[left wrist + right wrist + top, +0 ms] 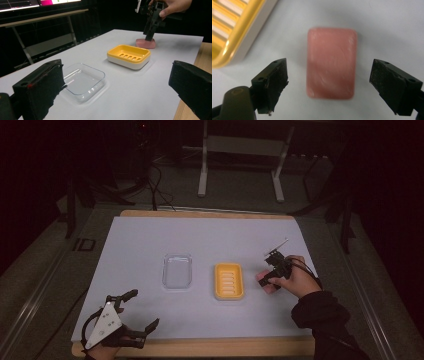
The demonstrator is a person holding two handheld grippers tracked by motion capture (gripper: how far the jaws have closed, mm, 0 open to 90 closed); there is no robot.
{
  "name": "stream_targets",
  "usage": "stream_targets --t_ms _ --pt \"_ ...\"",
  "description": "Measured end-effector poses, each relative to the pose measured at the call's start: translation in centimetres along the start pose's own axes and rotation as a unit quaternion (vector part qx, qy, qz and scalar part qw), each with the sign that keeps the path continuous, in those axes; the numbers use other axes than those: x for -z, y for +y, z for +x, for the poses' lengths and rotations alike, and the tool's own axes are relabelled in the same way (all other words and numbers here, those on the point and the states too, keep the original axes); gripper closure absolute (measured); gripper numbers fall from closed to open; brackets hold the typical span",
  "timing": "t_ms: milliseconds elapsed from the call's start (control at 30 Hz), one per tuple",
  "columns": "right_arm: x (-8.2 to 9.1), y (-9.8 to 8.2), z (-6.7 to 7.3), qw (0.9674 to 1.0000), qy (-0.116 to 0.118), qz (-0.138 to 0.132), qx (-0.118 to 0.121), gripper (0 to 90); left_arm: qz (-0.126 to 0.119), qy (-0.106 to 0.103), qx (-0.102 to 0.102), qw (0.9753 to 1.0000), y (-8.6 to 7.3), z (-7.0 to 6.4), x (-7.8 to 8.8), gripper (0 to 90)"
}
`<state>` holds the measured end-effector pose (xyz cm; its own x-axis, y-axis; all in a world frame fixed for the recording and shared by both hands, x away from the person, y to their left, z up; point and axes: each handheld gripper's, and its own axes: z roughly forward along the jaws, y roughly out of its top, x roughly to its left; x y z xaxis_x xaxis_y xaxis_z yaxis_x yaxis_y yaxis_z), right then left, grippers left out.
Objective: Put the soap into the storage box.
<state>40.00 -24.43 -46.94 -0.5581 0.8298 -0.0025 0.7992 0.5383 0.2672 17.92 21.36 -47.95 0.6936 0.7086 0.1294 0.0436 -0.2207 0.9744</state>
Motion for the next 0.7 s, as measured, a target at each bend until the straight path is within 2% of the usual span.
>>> stream_targets --t_ms 133,267,567,633,700 --pt "-0.8 0.0 0.0 0.9999 0.000 -0.015 0.001 17.3 0.000 -0.001 0.000 1.0000 0.0 0.0 0.0 0.6" --pt "-1.3 0.0 -0.2 0.9998 -0.001 -0.017 -0.004 21.5 0.001 -0.001 -0.001 1.0000 0.0 0.0 0.0 0.6" --pt "-2.7 -0.1 -0.5 0.9999 -0.014 0.001 -0.006 27.9 0.002 -0.003 -0.001 1.0000 0.0 0.0 0.0 0.6" --pt "-3.1 -0.1 -0.5 0.9999 -0.006 0.014 -0.004 34.2 0.001 -0.003 -0.001 1.0000 0.0 0.0 0.0 0.6" --pt "-3.3 -0.1 -0.2 0.9998 -0.007 0.020 -0.001 36.7 0.002 -0.003 -0.001 1.0000 0.0 0.0 0.0 0.6"
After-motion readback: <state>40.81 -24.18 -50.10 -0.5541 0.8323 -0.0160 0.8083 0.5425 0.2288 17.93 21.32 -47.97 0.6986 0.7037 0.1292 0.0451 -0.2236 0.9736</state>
